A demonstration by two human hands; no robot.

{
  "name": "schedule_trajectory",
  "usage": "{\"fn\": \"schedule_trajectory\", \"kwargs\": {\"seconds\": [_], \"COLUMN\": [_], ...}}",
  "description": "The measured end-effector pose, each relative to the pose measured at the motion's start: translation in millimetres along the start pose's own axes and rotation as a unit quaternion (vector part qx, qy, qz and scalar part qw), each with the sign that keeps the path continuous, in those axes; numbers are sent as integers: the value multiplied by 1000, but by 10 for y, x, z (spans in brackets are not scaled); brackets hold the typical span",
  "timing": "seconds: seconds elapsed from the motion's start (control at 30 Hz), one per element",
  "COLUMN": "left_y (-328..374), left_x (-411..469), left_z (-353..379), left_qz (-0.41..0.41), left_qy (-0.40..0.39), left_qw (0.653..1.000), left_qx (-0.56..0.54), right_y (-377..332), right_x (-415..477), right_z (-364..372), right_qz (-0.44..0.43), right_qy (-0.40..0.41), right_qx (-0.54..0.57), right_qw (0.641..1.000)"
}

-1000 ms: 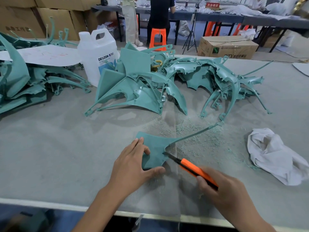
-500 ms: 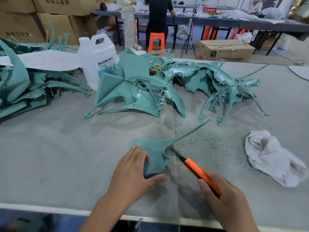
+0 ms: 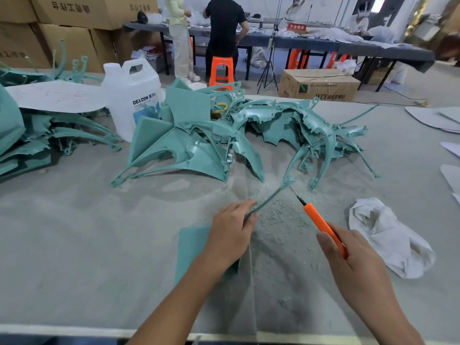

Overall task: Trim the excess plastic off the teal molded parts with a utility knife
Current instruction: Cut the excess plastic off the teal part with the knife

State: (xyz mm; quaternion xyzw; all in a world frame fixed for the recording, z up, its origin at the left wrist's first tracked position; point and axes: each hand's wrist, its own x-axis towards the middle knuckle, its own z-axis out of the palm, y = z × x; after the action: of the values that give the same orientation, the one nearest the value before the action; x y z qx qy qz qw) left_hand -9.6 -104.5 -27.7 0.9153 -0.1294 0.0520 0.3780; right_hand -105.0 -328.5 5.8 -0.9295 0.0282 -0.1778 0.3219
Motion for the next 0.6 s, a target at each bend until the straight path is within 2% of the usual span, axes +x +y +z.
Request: {"fn": "schedule_trajectory", "kwargs": {"seconds": [0.33,0.47,0.6], "left_y": [-117,-136,-145], "left_x": [83,87,91], "left_z": [160,174,182], "left_qz": [-10,2,2], "left_qy": [19,30,31], "left_qw": [1000,999,999], "left_qx": [-19,-19,-24], "right_y": [129,188,252], "right_x": [252,302,379], "right_z": [-70,-95,-176], "right_qz": [-51,-52,-17], "right_qy": [-22,11,92], "right_qx": [-59,-80,-65], "right_qw": [997,995,994]}}
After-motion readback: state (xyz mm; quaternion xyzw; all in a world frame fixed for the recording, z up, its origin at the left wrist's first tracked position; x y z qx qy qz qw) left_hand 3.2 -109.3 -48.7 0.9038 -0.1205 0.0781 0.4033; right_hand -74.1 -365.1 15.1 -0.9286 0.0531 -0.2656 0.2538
